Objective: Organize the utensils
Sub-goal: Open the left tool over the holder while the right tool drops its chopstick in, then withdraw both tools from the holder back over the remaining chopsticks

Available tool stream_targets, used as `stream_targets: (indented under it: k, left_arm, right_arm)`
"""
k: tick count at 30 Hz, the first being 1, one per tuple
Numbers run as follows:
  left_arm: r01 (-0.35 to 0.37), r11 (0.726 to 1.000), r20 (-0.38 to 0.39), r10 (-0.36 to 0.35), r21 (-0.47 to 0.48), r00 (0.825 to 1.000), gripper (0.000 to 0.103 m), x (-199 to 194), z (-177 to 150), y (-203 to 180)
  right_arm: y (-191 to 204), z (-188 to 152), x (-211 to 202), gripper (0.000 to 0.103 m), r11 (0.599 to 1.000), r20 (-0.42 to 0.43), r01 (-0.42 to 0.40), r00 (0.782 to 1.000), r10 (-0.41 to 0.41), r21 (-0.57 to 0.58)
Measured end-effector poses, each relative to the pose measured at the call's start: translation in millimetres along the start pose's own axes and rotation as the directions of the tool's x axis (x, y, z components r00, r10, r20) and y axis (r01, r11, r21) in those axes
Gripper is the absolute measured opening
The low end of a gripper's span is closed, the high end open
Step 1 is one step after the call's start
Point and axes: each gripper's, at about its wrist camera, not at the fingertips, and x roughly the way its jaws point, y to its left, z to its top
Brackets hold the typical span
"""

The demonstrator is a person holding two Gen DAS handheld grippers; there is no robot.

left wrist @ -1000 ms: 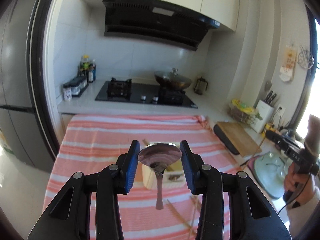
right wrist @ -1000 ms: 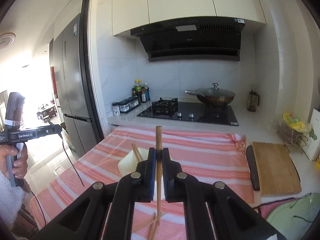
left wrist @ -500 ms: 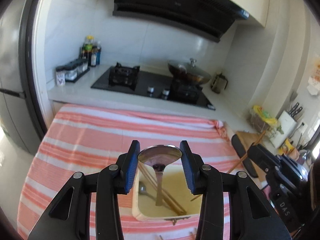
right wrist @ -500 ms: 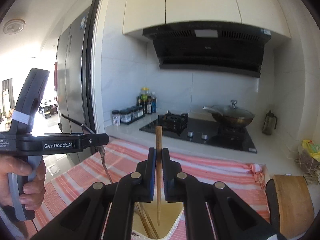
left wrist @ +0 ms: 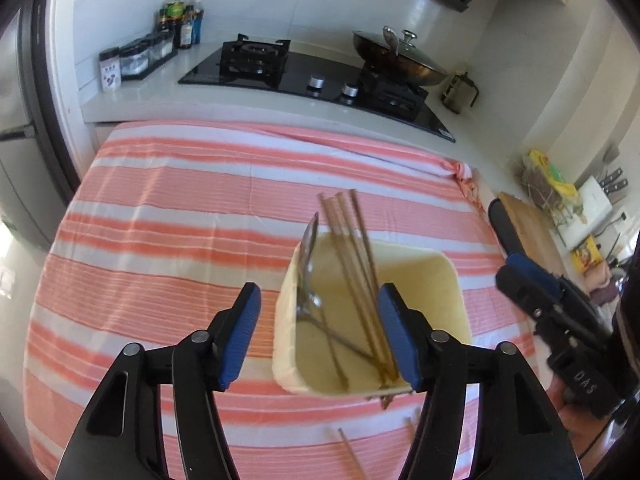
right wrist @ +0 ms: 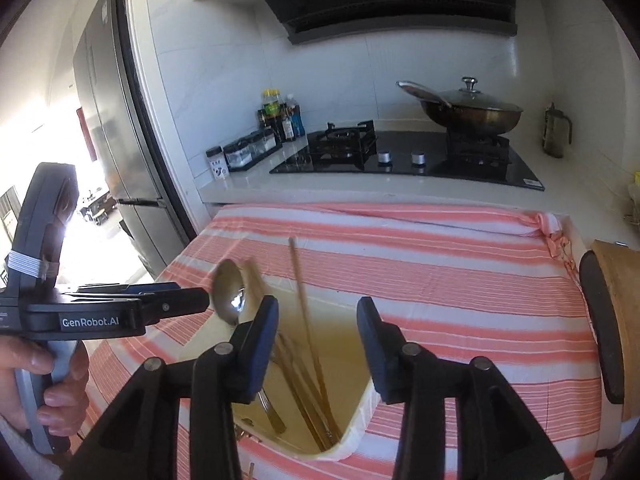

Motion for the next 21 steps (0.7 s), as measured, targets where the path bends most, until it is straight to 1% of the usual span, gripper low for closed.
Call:
stream_targets:
  k: [1,2,3,5,7,9,10,12,15,17,21]
  left_arm:
    - [-0.012,0.999,0.0,0.012,0.035,1.0,0.069,-8,-9,0]
    - [-0.017,0.998,0.001,0.017,0.066,1.0,0.073,-17,-21,0]
    - [-0.016,0.995,-0.003,0.017,0.098,1.0,0.079,-24,-36,2]
    - [-0.009,0.988,-0.013,0.011,0.153,1.0,0.084,-34,-71,6]
    - [0.001,0.981,-0.025,0.004,0.196,1.0,0.085,-39,-114,11]
    - [-0.001,0.977,-0.043,0.011,0.212,0.999,0.085,-36,-158,16]
    - [-0.016,0.978,-0.047,0.027,0.21,0.999,0.085,-33,-178,18]
    - [-0.033,0.983,-0.055,0.044,0.182,0.998,0.085,-27,-208,23]
    - [-0.046,0.99,-0.053,0.053,0.131,0.997,0.085,-16,-231,26]
    - [-0.064,0.991,-0.041,0.069,0.118,0.997,0.085,-11,-237,26]
    - [-0.1,0.987,-0.006,0.101,0.124,0.995,0.085,-5,-240,23]
  right_arm:
    - [-3,-6,-9,0.042,1.0,0.009,0.002,1.0,-0.002,0.003]
    - [-5,-14,-21,0.043,1.0,0.013,0.01,1.0,-0.01,0.0]
    - [-7,-26,-33,0.044,1.0,0.013,0.024,1.0,-0.024,-0.009]
    - [-9,-53,-55,0.046,0.998,-0.004,0.061,0.998,-0.061,-0.029]
    - [-14,-92,-77,0.046,0.994,-0.039,0.094,0.995,-0.096,-0.047]
    - [-20,-140,-95,0.046,0.987,-0.083,0.151,0.984,-0.155,-0.06]
    - [-24,-161,-102,0.046,0.983,-0.105,0.173,0.978,-0.178,-0.056]
    - [-33,-205,-114,0.046,0.975,-0.157,0.221,0.963,-0.22,-0.012]
    - [-48,-250,-129,0.046,0.957,-0.216,0.279,0.942,-0.257,0.077]
    - [-54,-267,-136,0.046,0.943,-0.224,0.312,0.933,-0.281,0.115]
    - [-61,-281,-143,0.046,0.933,-0.225,0.313,0.936,-0.271,0.18]
